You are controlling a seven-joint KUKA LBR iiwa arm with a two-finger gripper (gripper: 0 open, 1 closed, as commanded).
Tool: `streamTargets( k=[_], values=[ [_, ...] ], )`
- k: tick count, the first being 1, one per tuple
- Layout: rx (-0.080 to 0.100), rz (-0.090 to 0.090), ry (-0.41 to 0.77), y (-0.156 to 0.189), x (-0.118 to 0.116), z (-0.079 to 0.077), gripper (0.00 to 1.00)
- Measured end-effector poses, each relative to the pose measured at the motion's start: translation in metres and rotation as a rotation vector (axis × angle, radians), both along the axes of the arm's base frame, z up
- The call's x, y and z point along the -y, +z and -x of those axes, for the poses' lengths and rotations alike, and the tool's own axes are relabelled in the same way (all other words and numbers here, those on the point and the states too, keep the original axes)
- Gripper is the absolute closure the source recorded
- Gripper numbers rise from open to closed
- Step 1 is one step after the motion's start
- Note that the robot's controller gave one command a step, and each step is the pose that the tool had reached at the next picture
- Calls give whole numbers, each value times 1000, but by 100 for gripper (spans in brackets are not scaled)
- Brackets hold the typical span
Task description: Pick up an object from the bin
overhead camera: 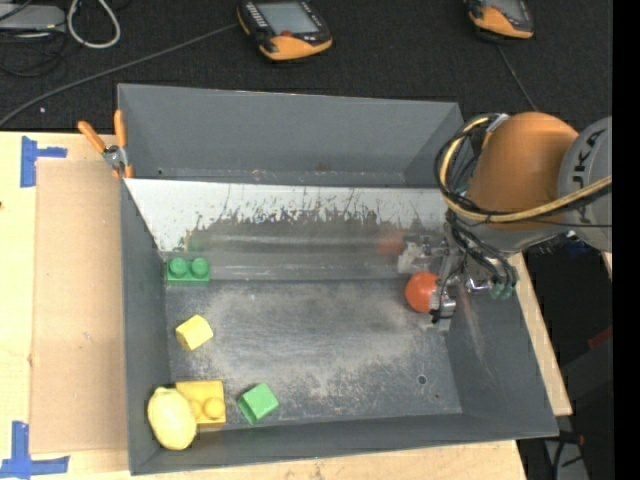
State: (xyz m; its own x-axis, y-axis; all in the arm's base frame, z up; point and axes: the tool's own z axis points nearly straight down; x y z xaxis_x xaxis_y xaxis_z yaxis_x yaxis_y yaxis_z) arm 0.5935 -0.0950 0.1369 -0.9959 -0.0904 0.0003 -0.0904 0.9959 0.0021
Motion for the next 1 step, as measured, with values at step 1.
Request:
streamTargets(
  k=[1],
  values=[
    [0, -2, -193, -30, 36, -17, 0]
  ],
)
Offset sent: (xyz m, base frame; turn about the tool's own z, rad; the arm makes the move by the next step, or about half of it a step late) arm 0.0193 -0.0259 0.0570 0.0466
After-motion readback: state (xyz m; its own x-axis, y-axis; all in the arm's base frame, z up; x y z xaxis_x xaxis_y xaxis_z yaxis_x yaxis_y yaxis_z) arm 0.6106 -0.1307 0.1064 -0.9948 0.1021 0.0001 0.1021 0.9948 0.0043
